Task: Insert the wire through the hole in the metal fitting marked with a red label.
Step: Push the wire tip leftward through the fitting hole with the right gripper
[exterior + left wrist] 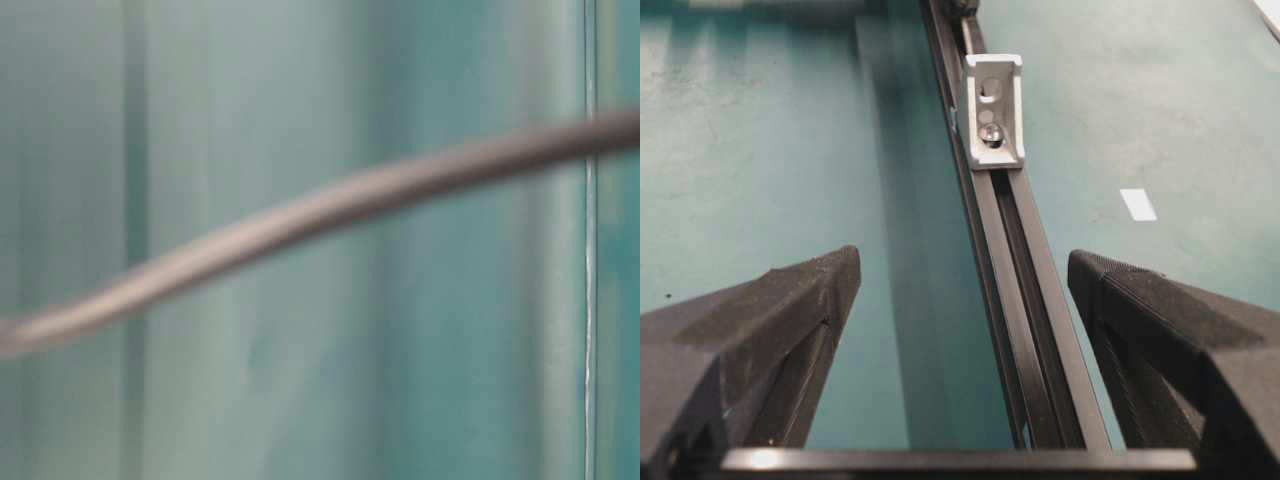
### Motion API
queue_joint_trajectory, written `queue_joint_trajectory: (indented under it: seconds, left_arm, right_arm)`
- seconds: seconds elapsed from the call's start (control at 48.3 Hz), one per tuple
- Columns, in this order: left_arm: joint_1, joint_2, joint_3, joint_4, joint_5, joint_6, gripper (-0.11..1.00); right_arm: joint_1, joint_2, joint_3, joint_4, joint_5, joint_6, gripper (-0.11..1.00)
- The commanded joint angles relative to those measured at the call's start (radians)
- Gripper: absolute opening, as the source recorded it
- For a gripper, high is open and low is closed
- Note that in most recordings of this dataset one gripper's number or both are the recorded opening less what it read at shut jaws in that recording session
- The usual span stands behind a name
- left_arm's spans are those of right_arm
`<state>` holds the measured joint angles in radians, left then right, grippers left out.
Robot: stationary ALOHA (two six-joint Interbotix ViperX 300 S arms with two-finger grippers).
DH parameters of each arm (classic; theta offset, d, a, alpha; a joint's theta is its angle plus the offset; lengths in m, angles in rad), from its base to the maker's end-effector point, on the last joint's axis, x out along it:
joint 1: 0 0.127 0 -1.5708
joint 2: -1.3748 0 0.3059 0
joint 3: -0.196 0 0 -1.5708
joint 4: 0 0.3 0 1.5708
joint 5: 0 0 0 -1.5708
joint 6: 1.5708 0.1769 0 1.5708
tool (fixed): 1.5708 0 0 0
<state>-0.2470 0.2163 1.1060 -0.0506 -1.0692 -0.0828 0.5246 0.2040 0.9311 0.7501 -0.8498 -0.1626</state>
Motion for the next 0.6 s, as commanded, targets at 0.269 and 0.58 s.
queue_joint_trajectory:
  seconds: [0.269, 0.58]
  left_arm:
    - [0.003, -0.017, -0.008, -0.002, -0.005, 0.002, 0.69]
    - [0.003, -0.017, -0.008, -0.002, -0.005, 0.002, 0.69]
  right_arm:
    - [-0.006, -0.014, -0.020, -0.006, -0.011, -0.002, -0.01]
    - [-0.018, -0.012, -0.020, -0.006, -0.011, -0.002, -0.01]
